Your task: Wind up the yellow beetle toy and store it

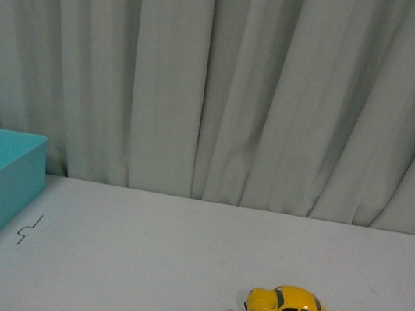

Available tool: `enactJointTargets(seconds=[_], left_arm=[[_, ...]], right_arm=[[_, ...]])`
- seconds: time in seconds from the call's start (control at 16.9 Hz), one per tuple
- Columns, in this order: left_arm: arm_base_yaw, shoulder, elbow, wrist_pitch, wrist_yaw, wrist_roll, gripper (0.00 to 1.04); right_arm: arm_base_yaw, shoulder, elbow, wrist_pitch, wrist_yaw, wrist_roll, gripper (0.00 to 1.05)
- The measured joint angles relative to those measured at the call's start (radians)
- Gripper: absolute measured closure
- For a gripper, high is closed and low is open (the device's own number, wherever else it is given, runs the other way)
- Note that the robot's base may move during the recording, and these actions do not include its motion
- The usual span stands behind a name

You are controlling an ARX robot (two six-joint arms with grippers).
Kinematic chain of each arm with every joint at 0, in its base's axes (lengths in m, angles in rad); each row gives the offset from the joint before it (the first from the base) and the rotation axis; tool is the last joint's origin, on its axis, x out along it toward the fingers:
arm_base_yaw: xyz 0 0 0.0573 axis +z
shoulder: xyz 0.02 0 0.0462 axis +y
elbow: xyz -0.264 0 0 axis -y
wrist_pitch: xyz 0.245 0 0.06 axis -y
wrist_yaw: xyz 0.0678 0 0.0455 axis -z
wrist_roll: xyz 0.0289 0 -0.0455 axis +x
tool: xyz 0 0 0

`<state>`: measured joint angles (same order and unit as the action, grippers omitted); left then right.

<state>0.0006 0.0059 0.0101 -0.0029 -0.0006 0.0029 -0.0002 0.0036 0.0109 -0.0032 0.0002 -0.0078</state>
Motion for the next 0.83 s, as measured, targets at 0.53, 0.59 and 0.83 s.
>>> enactJointTargets(seconds=[0.53, 0.59, 0.83], left_arm=[[0.0, 0.0, 0.0, -0.001, 0.0, 0.0, 0.07], [0.0, 0.0, 0.0, 0.0, 0.0, 0.0, 0.07], [0.0, 0.0, 0.0, 0.0, 0.0, 0.0, 0.07]], right_arm=[[0.0, 0.0, 0.0, -0.001, 0.0, 0.0, 0.07], [0.0, 0.0, 0.0, -0.001, 0.0, 0.0, 0.07], [0.0, 0.0, 0.0, 0.0, 0.0, 0.0, 0.07]])
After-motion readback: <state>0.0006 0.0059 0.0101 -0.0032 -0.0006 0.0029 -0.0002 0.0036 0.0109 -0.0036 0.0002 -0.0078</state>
